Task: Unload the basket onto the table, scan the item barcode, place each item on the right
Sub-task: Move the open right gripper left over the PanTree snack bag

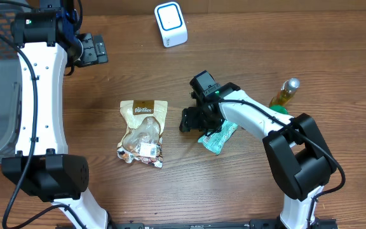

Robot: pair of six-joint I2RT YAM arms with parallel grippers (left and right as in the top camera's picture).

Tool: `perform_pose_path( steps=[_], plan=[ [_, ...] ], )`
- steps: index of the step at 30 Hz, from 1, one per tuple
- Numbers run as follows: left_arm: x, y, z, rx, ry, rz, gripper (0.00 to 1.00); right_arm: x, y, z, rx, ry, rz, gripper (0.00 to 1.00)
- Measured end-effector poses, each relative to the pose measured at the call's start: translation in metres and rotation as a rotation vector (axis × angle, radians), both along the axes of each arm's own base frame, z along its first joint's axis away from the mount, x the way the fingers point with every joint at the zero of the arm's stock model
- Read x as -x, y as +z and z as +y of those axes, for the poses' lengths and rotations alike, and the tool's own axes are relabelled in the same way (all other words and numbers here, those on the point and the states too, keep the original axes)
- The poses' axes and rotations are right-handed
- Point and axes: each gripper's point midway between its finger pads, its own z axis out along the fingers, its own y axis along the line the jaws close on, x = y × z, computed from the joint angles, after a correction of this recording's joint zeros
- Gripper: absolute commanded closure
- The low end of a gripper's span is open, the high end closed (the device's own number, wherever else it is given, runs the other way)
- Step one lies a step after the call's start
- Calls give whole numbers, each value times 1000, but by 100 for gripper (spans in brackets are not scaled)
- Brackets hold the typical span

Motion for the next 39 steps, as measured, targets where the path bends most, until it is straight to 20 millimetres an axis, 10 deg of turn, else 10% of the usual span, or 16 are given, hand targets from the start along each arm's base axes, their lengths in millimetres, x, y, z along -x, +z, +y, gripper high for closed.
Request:
perform_pose_path(
  steps=[7,13,18,27,39],
  plan=[
    [0,0,0,0,0,0,0,13,-2,-14,56,-36,61,21],
    [0,0,0,0,0,0,0,26,-7,-76,229,-138,176,22],
    [0,0,0,0,0,0,0,20,-5,-88,187,-149,196,25],
    [0,0,0,0,0,0,0,-30,42,16,-186,59,-88,14],
    [0,0,0,0,0,0,0,-1,49,108,-18,201,-424,0]
  ],
)
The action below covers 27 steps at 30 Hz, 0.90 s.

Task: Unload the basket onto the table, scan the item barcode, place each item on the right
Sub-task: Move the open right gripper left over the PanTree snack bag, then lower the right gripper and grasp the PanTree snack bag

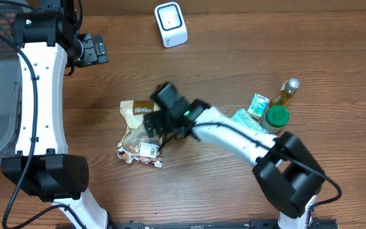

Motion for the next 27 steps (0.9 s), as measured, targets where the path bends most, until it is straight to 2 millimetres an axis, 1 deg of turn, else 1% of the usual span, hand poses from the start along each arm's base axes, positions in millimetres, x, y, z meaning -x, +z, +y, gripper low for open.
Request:
perform_pose_path(
  steps=[2,6,10,14,18,23,24,26,27],
  plan=[
    [0,0,0,0,0,0,0,13,-1,10,10,3,-5,0],
    [0,0,0,0,0,0,0,28,-3,20,-3,-10,29,0],
    [0,0,0,0,0,0,0,49,0,36,-93,36,141,0],
    [0,0,0,0,0,0,0,67,1,43,-138,33,244,0],
    [0,0,0,0,0,0,0,82,3,53,-167,48,294,0],
    [0,0,0,0,0,0,0,108,13,78,-235,149,321,0],
    [0,0,0,0,0,0,0,117,15,84,-246,196,320,5],
    [0,0,0,0,0,0,0,131,16,87,-240,265,327,4],
    [0,0,0,0,0,0,1,134,16,84,-216,284,325,0]
  ],
)
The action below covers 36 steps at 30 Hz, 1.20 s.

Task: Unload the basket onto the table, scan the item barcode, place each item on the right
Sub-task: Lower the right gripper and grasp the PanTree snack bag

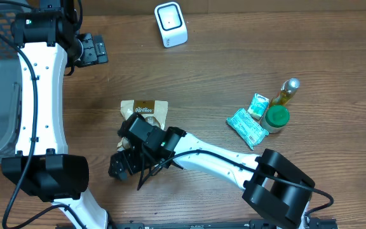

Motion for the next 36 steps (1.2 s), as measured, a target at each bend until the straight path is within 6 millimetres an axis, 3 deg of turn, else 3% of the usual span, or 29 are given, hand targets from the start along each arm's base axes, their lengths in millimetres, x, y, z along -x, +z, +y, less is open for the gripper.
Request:
perform_pose_path(
  steps=[3,9,15,17,21,26,30,36],
  plan=[
    [0,0,0,0,0,0,0,-14,8,-8,47,24,-95,0],
    [0,0,0,0,0,0,0,-98,62,-18,34,-68,-477,0],
    [0,0,0,0,0,0,0,-151,69,-30,65,-82,-685,0],
    [0,0,0,0,0,0,0,-165,59,-30,82,-67,-732,0],
    [0,0,0,0,0,0,1,-186,21,-31,129,-47,-748,0],
    [0,0,0,0,0,0,0,-207,-16,-53,199,-74,-704,0],
    [0,0,0,0,0,0,0,-215,-24,-69,212,-116,-650,0],
    [0,0,0,0,0,0,1,-204,-23,-58,84,-71,-540,0]
  ],
)
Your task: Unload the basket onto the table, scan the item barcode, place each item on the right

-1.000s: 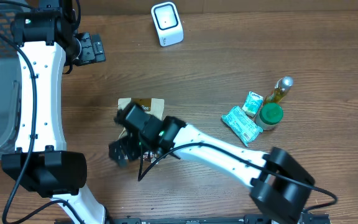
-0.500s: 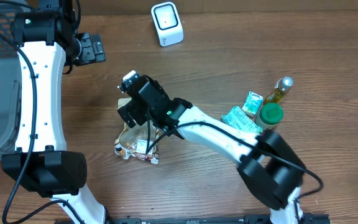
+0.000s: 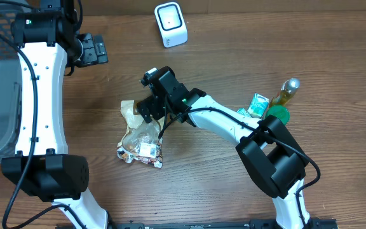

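The snack pouch (image 3: pixel 142 137), clear with a brown top label, lies flat left of the table's middle. A small white barcode label shows near its lower end. My right gripper (image 3: pixel 150 107) hangs over the pouch's top edge and covers most of the label; its jaws are hidden from above. The white scanner (image 3: pixel 171 24) stands at the far edge. My left gripper (image 3: pixel 93 49) rests at the far left, away from the pouch, and its fingers cannot be made out.
A wire basket fills the left edge. At the right stand a yellow bottle (image 3: pixel 286 92), a green-lidded jar (image 3: pixel 276 116) and a small green packet (image 3: pixel 257 104). My right arm (image 3: pixel 227 124) stretches across the middle.
My right gripper has moved from the pouch's lower left corner to its top edge. The pouch lies in about the same spot. The left arm is unchanged.
My right gripper first stood at a teal packet right of the middle. Then it was over the pouch's top, with the teal packet lying near the jar. Later it was at the pouch's lower left, and now it is back at the pouch's top.
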Robot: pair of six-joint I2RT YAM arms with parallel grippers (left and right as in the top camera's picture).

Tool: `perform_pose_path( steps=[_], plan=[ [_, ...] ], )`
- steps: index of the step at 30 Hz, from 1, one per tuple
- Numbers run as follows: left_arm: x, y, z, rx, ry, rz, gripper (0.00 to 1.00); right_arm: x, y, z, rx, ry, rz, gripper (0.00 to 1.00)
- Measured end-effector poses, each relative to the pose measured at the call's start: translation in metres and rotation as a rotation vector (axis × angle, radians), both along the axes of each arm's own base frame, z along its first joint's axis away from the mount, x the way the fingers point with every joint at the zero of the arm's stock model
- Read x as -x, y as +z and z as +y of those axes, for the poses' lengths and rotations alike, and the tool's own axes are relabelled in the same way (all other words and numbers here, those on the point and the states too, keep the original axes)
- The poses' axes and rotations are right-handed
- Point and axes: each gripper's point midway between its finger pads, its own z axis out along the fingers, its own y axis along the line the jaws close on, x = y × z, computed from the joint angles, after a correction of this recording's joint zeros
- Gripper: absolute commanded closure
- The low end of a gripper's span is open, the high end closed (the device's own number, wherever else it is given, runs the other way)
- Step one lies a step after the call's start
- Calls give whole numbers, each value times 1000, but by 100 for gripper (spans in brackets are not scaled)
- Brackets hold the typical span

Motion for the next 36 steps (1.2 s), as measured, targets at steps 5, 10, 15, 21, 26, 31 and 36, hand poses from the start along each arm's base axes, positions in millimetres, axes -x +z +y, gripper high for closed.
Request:
perform_pose_path(
  steps=[5,10,15,21,26,31,36],
  plan=[
    [0,0,0,0,0,0,1,12,0,8,-37,45,50,0],
    [0,0,0,0,0,0,1,14,-5,7,-31,46,63,0],
    [0,0,0,0,0,0,0,17,-30,-2,31,28,100,0],
    [0,0,0,0,0,0,0,21,-41,-17,109,5,127,0],
    [0,0,0,0,0,0,0,31,-44,-46,232,-58,182,0],
    [0,0,0,0,0,0,0,46,-45,-86,330,-212,306,0],
    [0,0,0,0,0,0,1,58,-39,-128,395,-427,432,0]
  ],
)
